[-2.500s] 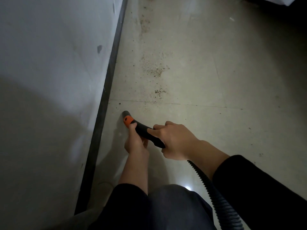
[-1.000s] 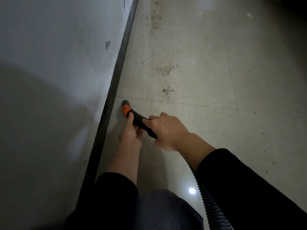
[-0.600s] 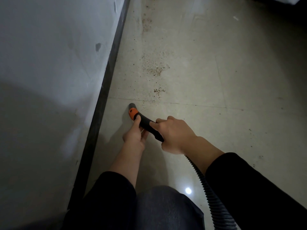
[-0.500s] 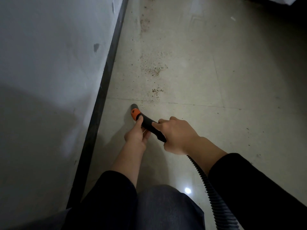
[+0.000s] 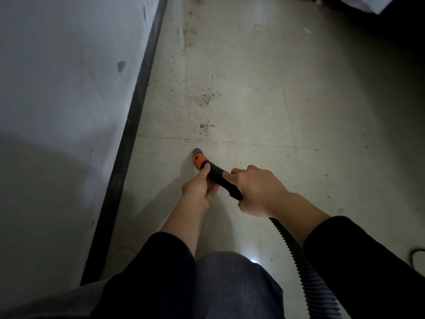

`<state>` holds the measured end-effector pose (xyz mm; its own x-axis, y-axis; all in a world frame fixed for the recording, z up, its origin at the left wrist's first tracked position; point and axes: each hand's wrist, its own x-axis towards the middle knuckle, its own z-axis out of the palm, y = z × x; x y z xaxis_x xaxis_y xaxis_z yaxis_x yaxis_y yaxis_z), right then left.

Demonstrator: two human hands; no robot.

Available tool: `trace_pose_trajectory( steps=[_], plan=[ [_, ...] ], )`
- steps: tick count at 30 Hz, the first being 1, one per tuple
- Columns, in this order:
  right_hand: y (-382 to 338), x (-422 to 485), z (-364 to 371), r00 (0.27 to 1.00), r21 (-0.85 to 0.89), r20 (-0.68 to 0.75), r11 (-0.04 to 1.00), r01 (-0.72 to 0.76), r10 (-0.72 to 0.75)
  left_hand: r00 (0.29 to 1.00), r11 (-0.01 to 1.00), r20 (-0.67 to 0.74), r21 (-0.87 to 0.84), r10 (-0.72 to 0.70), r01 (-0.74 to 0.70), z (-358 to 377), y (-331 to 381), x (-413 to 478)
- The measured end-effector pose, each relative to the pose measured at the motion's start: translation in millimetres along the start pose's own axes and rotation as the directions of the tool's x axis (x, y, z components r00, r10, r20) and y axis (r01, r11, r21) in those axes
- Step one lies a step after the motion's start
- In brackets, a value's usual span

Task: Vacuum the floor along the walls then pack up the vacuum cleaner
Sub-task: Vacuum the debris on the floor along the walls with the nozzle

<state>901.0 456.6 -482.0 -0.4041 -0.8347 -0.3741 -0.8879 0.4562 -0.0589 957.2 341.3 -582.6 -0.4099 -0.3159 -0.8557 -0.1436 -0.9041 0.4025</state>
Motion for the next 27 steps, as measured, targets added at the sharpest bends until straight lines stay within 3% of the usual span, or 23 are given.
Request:
trace_pose_trajectory(
  steps=[11, 27],
  plan=[
    [23.0, -9.8, 5.4, 0.992, 0.02, -0.011, 0.992, -0.126, 0.127, 0.997, 0.973, 0.079, 0.231, -0.027, 0.008, 30.7, 4.7, 1.1],
    [46.0, -60.6, 17.3, 0.972, 0.03, 0.031, 0.972, -0.234, 0.233, 0.983, 0.927, 0.109, 0.363, -0.149, 0.1, 62.1, -41.9, -6.7]
  ],
)
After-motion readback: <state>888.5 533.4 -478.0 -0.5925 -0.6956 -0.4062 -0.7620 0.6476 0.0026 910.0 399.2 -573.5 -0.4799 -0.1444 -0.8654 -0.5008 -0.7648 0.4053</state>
